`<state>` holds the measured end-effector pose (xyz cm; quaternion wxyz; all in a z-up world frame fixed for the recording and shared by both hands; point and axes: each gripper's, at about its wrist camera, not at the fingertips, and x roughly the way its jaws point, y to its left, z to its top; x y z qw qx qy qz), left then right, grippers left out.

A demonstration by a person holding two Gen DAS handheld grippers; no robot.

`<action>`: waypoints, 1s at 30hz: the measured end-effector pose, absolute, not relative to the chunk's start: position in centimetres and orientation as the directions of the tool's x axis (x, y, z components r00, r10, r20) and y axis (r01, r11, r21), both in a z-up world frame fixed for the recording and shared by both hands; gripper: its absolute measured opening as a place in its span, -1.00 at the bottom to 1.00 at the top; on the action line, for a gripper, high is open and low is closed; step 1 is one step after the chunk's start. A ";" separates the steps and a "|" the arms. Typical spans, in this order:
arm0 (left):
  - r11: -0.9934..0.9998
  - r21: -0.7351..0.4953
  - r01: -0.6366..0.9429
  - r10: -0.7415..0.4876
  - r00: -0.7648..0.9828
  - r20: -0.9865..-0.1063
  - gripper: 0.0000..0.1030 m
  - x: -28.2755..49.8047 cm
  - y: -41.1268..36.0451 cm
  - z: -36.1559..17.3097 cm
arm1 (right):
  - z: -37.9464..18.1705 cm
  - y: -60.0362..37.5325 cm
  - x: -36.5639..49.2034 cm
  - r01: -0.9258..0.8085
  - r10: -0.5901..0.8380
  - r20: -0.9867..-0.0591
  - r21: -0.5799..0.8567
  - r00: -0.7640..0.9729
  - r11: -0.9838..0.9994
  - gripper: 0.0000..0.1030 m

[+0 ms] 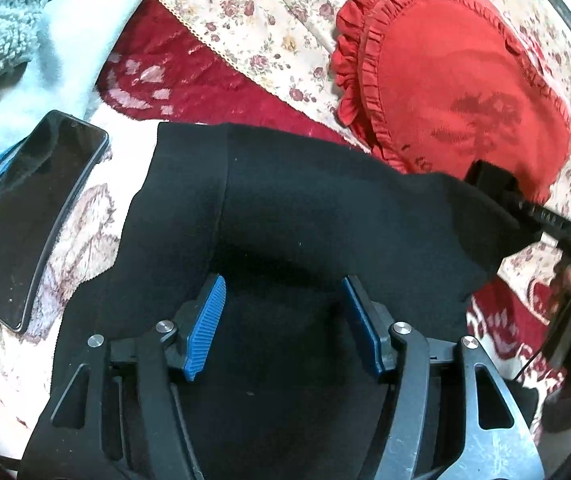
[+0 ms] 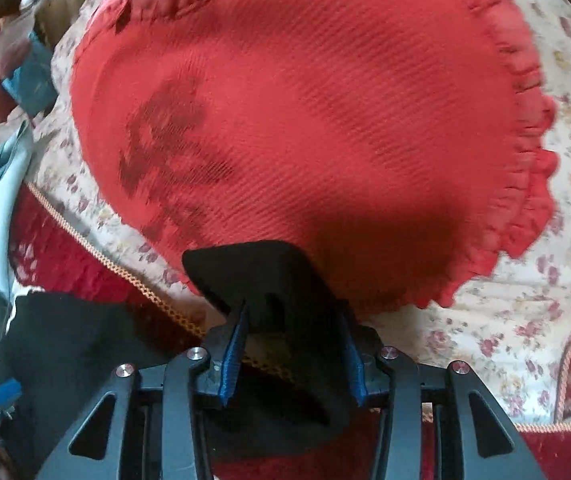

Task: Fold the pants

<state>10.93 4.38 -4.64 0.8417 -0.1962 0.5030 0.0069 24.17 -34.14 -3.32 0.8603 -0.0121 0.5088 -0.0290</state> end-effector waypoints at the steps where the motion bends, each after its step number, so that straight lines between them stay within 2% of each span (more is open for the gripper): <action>1: 0.921 -0.328 -0.212 -0.190 0.493 -0.849 0.16 11.0 4.4 -4.6 | -3.2 -34.3 23.9 0.051 -0.065 -0.869 -0.046 0.490 0.998 -0.86; 4: 0.923 -0.328 -0.202 -0.194 0.493 -0.848 0.16 11.0 4.1 -4.6 | -1.6 -35.8 21.2 0.084 0.013 -0.826 0.073 0.563 0.994 -0.89; 10: 0.914 -0.347 -0.212 -0.207 0.492 -0.846 0.16 10.4 4.0 -4.6 | 1.3 -39.6 14.0 0.164 0.073 -0.747 0.238 0.661 0.957 -0.90; 13: 0.910 -0.350 -0.223 -0.206 0.492 -0.846 0.16 9.6 4.6 -4.7 | 1.8 -41.5 9.1 0.220 0.059 -0.723 0.285 0.688 0.933 -0.90; 15: 0.906 -0.354 -0.230 -0.207 0.489 -0.847 0.16 9.3 5.0 -4.9 | 0.9 -43.4 5.9 0.314 0.036 -0.729 0.339 0.684 0.887 -0.90; 17: 0.901 -0.368 -0.230 -0.221 0.488 -0.844 0.16 9.2 5.4 -4.9 | -1.0 -44.8 4.4 0.412 -0.013 -0.788 0.308 0.616 0.857 -0.76; 19: 0.901 -0.370 -0.226 -0.224 0.489 -0.843 0.16 9.1 5.5 -4.6 | -2.3 -45.2 3.4 0.439 0.003 -0.825 0.303 0.564 0.846 -0.72; 22: 0.905 -0.366 -0.218 -0.213 0.511 -0.833 0.16 8.4 6.1 -3.6 | -0.8 -42.8 2.9 0.366 0.000 -0.802 0.273 0.598 0.890 -0.62; 24: 0.903 -0.369 -0.221 -0.210 0.522 -0.827 0.16 8.1 6.6 -3.3 | 0.9 -40.0 3.3 0.272 0.011 -0.775 0.235 0.632 0.933 -0.39; 26: 0.897 -0.373 -0.237 -0.204 0.527 -0.825 0.16 8.2 7.4 -3.2 | 1.9 -36.5 4.6 0.124 0.113 -0.744 0.256 0.659 0.959 -0.19; 28: 0.894 -0.372 -0.250 -0.195 0.531 -0.825 0.16 8.5 7.9 -3.2 | 1.5 -32.8 6.8 -0.019 0.233 -0.744 0.284 0.626 0.959 -0.18; 30: 0.887 -0.380 -0.263 -0.195 0.534 -0.823 0.16 9.1 8.3 -3.3 | 0.8 -29.1 9.4 -0.129 0.282 -0.753 0.257 0.595 0.958 -0.17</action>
